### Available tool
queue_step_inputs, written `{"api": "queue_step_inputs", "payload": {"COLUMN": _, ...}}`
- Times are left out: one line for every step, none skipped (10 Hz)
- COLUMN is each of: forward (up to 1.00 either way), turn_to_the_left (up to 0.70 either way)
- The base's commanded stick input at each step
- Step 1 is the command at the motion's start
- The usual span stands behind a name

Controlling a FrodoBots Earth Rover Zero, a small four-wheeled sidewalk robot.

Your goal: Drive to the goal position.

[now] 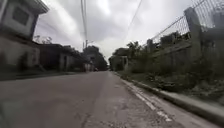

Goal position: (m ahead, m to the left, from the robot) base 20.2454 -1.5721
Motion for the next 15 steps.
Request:
{"api": "queue_step_inputs", "payload": {"forward": 0.7, "turn_to_the_left": 0.0}}
{"api": "queue_step_inputs", "payload": {"forward": 0.7, "turn_to_the_left": 0.0}}
{"api": "queue_step_inputs", "payload": {"forward": 0.7, "turn_to_the_left": 0.0}}
{"api": "queue_step_inputs", "payload": {"forward": 0.7, "turn_to_the_left": 0.0}}
{"api": "queue_step_inputs", "payload": {"forward": 0.7, "turn_to_the_left": 0.0}}
{"api": "queue_step_inputs", "payload": {"forward": 0.7, "turn_to_the_left": 0.0}}
{"api": "queue_step_inputs", "payload": {"forward": 0.7, "turn_to_the_left": 0.0}}
{"api": "queue_step_inputs", "payload": {"forward": 0.7, "turn_to_the_left": 0.0}}
{"api": "queue_step_inputs", "payload": {"forward": 0.7, "turn_to_the_left": 0.0}}
{"api": "queue_step_inputs", "payload": {"forward": 0.7, "turn_to_the_left": 0.0}}
{"api": "queue_step_inputs", "payload": {"forward": 0.7, "turn_to_the_left": 0.0}}
{"api": "queue_step_inputs", "payload": {"forward": 0.7, "turn_to_the_left": 0.0}}
{"api": "queue_step_inputs", "payload": {"forward": 0.7, "turn_to_the_left": 0.0}}
{"api": "queue_step_inputs", "payload": {"forward": 0.7, "turn_to_the_left": 0.0}}
{"api": "queue_step_inputs", "payload": {"forward": 0.7, "turn_to_the_left": 0.0}}
